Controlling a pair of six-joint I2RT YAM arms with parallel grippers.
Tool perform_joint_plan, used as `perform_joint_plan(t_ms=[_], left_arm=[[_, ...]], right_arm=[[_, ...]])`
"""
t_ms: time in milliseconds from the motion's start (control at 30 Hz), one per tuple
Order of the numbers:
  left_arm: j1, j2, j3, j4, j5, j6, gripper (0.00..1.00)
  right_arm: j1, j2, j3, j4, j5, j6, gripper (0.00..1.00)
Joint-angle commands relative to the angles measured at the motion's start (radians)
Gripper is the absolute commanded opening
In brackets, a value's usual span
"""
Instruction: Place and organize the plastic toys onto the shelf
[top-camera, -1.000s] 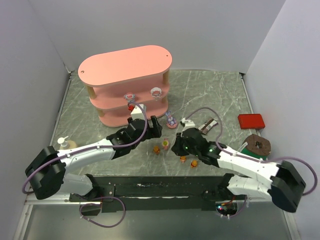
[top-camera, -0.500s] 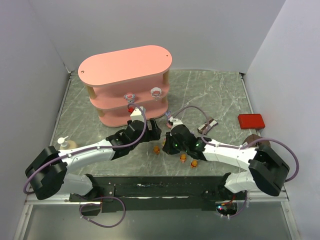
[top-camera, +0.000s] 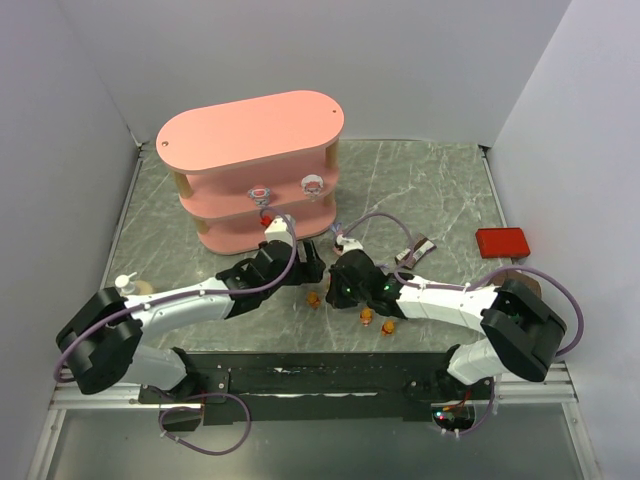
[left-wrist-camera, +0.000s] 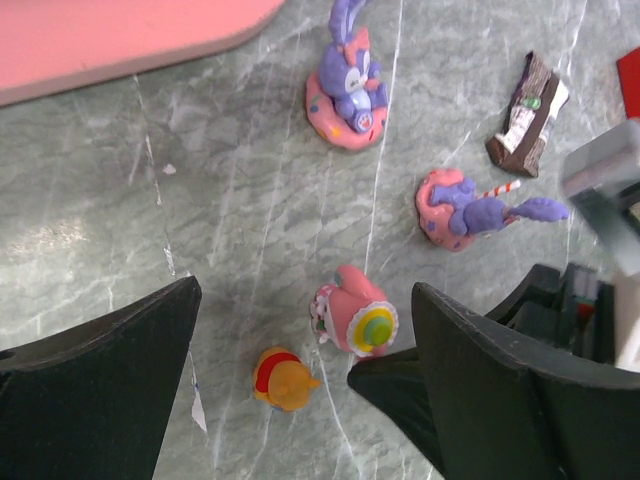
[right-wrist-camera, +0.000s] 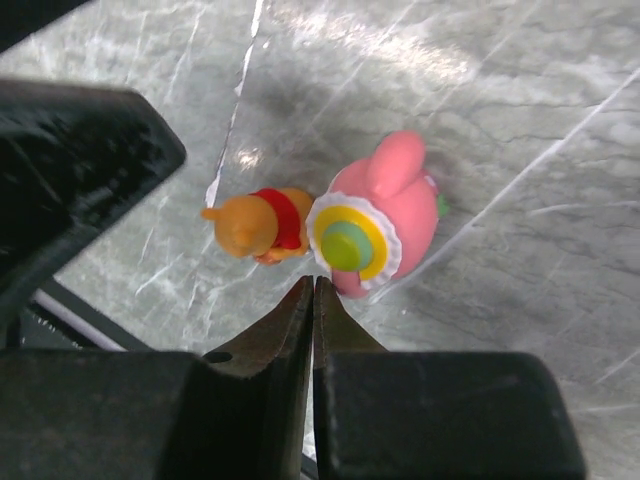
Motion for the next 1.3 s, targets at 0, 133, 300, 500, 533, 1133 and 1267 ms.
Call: perform_joint_plan(t_ms=[0,133,300,500,533,1133,1267], left_arm=[[0.004,0.026,0.009,0.047,0.043,0.023,0.92],[0.004,0.046,0.017,0.053,0.070,0.030,0.91],[0.004,0.067,0.023,0.064,0.102,0.039,0.90],[0.004,0.086,0.034,0.079,0.132,0.050,0.89],[0.004,0.090,0.037,0.078,0.135,0.050,0.89],[-0.092,0.179,0.117,0.066,0.113,0.207,0.99],[-0.092,0.227,0.136,0.069,0.133,0.259,0.99]], right_arm=[[-0.004,0.003,0.022,0.002,0.084,0.028,0.09],[-0.010,0.006,0.018,-0.019,0.117,0.040,0.09],[-0.016,-0.007,0.008,-0.035,0.148,0.051,0.08],[-0.016,-0.011,0.007,-0.064,0.171,0.061,0.07],[-0.018,-0.011,0.007,-0.065,0.174,0.063,0.07],[-0.018,-0.450,-0.044,-0.287,0.227,0.095,0.61],[-0.022,-0.520,-0.025,-0.396,0.289,0.121,0.74]])
